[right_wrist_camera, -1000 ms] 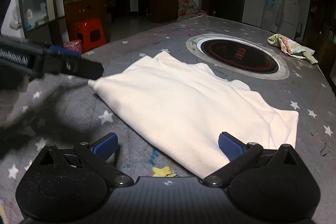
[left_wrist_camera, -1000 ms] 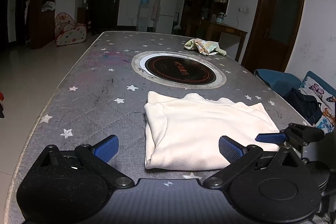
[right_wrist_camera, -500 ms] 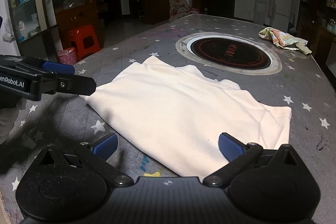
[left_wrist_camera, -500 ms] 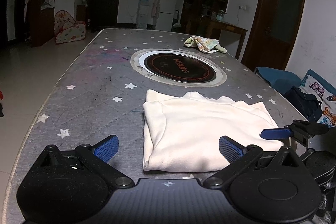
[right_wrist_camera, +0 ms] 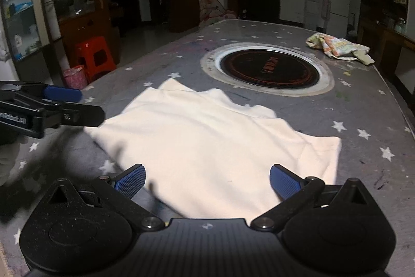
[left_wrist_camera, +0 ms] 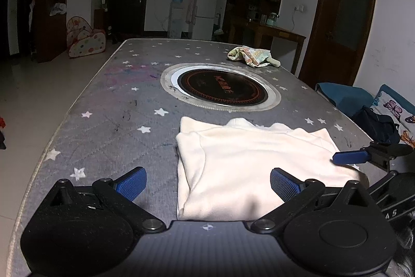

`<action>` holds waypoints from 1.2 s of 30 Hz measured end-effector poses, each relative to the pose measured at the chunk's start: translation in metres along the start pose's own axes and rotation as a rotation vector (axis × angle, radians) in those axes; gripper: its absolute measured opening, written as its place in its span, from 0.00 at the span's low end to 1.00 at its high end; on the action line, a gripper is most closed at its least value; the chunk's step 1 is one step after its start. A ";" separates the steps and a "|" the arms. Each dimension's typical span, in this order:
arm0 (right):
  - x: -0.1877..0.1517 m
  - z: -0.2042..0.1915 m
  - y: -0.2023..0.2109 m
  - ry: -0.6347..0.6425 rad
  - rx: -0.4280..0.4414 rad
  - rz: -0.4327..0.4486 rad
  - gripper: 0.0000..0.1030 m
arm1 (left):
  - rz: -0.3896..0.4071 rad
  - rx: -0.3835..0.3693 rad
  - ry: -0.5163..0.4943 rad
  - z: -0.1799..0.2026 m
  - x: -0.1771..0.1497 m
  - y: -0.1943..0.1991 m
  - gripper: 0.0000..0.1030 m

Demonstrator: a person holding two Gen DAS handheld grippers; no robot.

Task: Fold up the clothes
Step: 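Smooth the folded cream sweatshirt flat with both grippers opened wide, then grasp the sweatshirt's folded side edge with the left gripper while the right gripper grasps it too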

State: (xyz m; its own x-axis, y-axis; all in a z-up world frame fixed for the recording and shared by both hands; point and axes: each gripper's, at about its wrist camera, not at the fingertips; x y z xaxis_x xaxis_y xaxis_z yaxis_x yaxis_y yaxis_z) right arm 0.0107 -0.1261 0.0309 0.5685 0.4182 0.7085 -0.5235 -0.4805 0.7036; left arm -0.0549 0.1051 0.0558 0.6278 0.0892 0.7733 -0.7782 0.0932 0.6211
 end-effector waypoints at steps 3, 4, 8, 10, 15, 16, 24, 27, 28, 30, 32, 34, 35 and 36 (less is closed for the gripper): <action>-0.001 0.011 -0.004 -0.029 0.001 -0.025 1.00 | 0.001 0.000 -0.015 0.003 0.005 -0.004 1.00; -0.001 0.015 -0.005 -0.039 0.002 -0.033 1.00 | 0.002 0.000 -0.021 0.004 0.007 -0.005 1.00; 0.002 0.027 -0.002 -0.063 -0.005 -0.032 1.00 | 0.002 -0.007 -0.041 0.007 0.015 -0.013 0.99; 0.006 0.031 0.001 -0.065 -0.007 -0.014 1.00 | -0.001 -0.009 -0.050 0.009 0.019 -0.019 0.98; 0.022 0.039 -0.004 -0.084 0.001 0.012 1.00 | -0.031 0.001 -0.058 0.011 0.029 -0.042 0.90; 0.024 0.040 -0.009 -0.085 -0.002 0.006 1.00 | -0.038 0.004 -0.060 0.011 0.030 -0.046 0.90; 0.025 0.031 -0.023 -0.017 -0.055 -0.030 0.95 | -0.118 0.049 -0.038 -0.004 0.027 -0.074 0.88; 0.030 0.013 -0.009 0.060 -0.053 0.013 0.95 | -0.105 0.042 -0.005 -0.014 0.027 -0.067 0.88; 0.032 0.005 -0.006 0.089 -0.041 0.019 0.95 | -0.094 0.041 0.005 -0.017 0.029 -0.063 0.88; 0.036 -0.011 -0.003 0.143 -0.008 0.024 0.91 | -0.071 0.051 0.023 -0.024 0.033 -0.054 0.88; 0.039 -0.030 -0.003 0.194 0.028 0.027 0.90 | -0.055 0.060 0.047 -0.032 0.037 -0.046 0.88; 0.041 -0.048 -0.005 0.245 0.062 0.027 0.87 | -0.049 0.063 0.082 -0.042 0.038 -0.039 0.88; 0.042 -0.058 -0.006 0.270 0.079 0.025 0.85 | -0.046 0.064 0.100 -0.046 0.039 -0.035 0.88; 0.042 -0.067 -0.008 0.297 0.094 0.023 0.81 | -0.043 0.068 0.112 -0.050 0.040 -0.032 0.88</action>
State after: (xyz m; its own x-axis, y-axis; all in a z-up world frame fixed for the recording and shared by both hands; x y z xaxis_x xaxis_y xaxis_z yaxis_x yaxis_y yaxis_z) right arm -0.0037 -0.0527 0.0587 0.3395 0.6068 0.7187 -0.4647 -0.5561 0.6890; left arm -0.0040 0.1550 0.0599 0.6556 0.1971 0.7289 -0.7474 0.0320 0.6636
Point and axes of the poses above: each gripper's, at about its wrist camera, not at the fingertips, and y roughly against the way its jaws point, z to its right, x to its top, and after that the axes turned 4 degrees about -z, right-handed
